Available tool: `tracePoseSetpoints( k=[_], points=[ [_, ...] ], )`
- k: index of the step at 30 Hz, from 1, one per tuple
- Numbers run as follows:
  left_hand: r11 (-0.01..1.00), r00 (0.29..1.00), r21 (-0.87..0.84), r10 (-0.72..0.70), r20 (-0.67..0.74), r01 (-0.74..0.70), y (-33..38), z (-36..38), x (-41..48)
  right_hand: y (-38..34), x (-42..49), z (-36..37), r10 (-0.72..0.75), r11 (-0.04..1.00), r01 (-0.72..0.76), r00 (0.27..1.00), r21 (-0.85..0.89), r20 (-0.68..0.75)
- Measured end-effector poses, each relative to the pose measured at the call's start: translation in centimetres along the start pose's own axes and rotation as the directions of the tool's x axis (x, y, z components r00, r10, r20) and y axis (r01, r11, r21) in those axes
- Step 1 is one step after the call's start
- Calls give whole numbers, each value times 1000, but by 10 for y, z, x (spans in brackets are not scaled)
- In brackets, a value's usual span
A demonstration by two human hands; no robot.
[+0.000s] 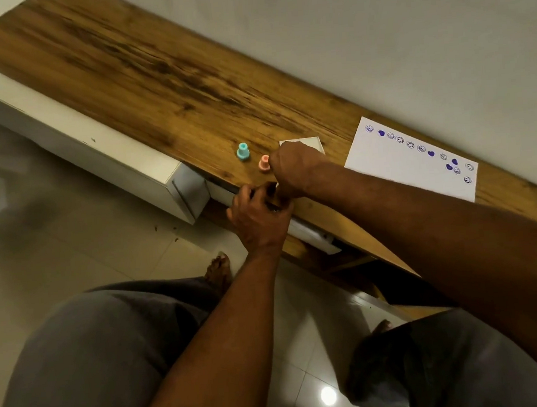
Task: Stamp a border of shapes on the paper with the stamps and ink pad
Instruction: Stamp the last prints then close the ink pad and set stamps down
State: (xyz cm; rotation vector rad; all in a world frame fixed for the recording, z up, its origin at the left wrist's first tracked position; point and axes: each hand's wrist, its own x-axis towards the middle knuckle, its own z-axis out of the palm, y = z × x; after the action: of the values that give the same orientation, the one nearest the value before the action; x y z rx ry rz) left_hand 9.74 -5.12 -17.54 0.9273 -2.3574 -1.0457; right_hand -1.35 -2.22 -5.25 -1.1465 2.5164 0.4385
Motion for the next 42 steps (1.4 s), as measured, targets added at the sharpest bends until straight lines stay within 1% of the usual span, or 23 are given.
tracePoseSetpoints(
  k=[2,4,5,7,8,9,11,13,15,21,23,25,27,29,33,37,42],
  points=[
    [1000,1000,1,15,-10,-15,-1,0,1,5,-3,5,49,997,-47,998,56,-34],
    [1000,999,-6,25,-29,-25,-1,-1,2,20,-8,10,132,976,-111,986,187,-104],
    [1000,999,-6,25,-45,-25,-1,-2,3,29,-10,11,181,955,-136,971,262,-158],
    [1000,997,-3,26,-73,-27,0,-2,6,50,-12,15,295,900,-170,915,402,-274],
    [1000,997,-7,26,-78,-27,0,-2,8,60,-12,17,341,871,-178,890,459,-303],
    [1000,997,-17,19,-80,-20,0,-1,9,69,-10,20,366,846,-178,880,503,-303],
    [999,995,-47,-25,-98,21,3,1,8,84,-4,25,346,823,-161,902,545,-257],
    [996,986,-61,-71,-152,62,6,3,5,90,2,28,289,836,-141,934,530,-208],
    [996,979,-58,-77,-191,67,9,7,-2,92,10,29,251,849,-121,949,514,-193],
    [994,972,-59,-98,-211,88,16,17,-16,92,22,32,182,895,-90,968,436,-174],
    [993,975,-44,-120,-188,113,21,21,-18,92,24,34,164,898,-82,974,432,-156],
    [985,975,-33,-175,-138,172,25,24,-17,92,26,36,150,903,-74,978,424,-147],
    [974,969,-34,-227,-101,225,28,26,-14,93,27,38,137,913,-66,979,403,-150],
    [968,965,-41,-251,-77,248,28,28,-13,93,27,40,131,916,-58,979,396,-158],
    [963,962,-38,-270,-35,268,28,28,-13,93,29,37,90,934,-22,980,357,-175],
    [961,961,-44,-274,-21,273,29,27,-10,98,28,31,105,939,-21,968,343,-228],
    [966,966,-51,-255,-36,253,28,28,-11,99,7,28,18,942,80,958,326,-286]
  ],
)
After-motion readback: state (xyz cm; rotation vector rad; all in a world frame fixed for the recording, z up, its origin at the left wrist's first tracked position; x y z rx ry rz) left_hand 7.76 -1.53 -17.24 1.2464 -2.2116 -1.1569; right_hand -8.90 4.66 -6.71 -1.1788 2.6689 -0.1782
